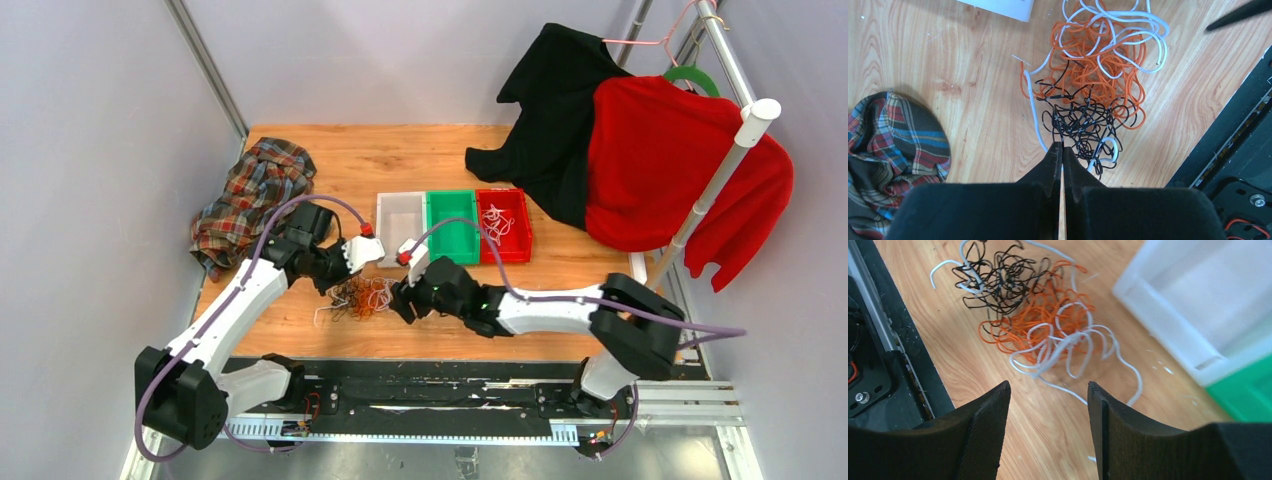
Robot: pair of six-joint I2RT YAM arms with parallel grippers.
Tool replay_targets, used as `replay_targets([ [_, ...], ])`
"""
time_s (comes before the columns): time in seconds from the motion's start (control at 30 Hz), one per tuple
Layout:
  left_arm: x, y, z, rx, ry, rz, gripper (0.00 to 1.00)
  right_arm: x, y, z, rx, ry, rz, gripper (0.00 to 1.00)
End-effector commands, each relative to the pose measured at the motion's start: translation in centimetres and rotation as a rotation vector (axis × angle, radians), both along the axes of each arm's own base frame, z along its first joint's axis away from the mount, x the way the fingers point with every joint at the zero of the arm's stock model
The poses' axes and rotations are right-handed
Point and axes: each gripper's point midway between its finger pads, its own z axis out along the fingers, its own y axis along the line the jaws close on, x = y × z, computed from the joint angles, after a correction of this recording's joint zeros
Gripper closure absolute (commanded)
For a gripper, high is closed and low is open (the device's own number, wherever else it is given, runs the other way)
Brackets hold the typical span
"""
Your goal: Untangle the cables
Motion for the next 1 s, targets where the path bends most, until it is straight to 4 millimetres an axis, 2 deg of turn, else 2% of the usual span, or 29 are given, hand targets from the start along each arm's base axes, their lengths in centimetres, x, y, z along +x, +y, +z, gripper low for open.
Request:
replay_targets([
  [0.0,-0.2,0.0,1.4,-0.036,-0.025,0.037,0.99,0.1,4.4,1.5,0.112,-0.057,0.043,0.44],
  [0.1,-0.5,-0.1,1.8,-0.045,-0.027,0.038,1.00,0.9,4.7,-0.5,0.094,-0.035,-0.002,0.55],
  [0.17,-0.5,0.1,1.8,-0.038,-0.029,0.038,0.99,1.2,4.3,-1.6,0.075,-0.022,-0.035,0.69],
  [0.23,-0.3,0.4,1.7,-0.018,-0.034,0.038,0.99,1.2,3.5,-2.3,0.064,-0.011,-0.058,0.78],
  [0.4,1.1,1.9,0.7,0.056,-0.069,0.073,0.99,1.1,0.3,-2.6,0.044,-0.007,-0.123,0.99],
  [0.77,3.3,6.3,-1.2,0.262,-0.176,0.055,0.99,2.3,-10.6,-1.7,0.015,-0.017,-0.429,0.99],
  [0.97,3.5,9.0,-1.4,0.353,-0.201,0.063,0.99,3.2,-19.1,-0.5,-0.029,-0.045,-0.713,0.99],
])
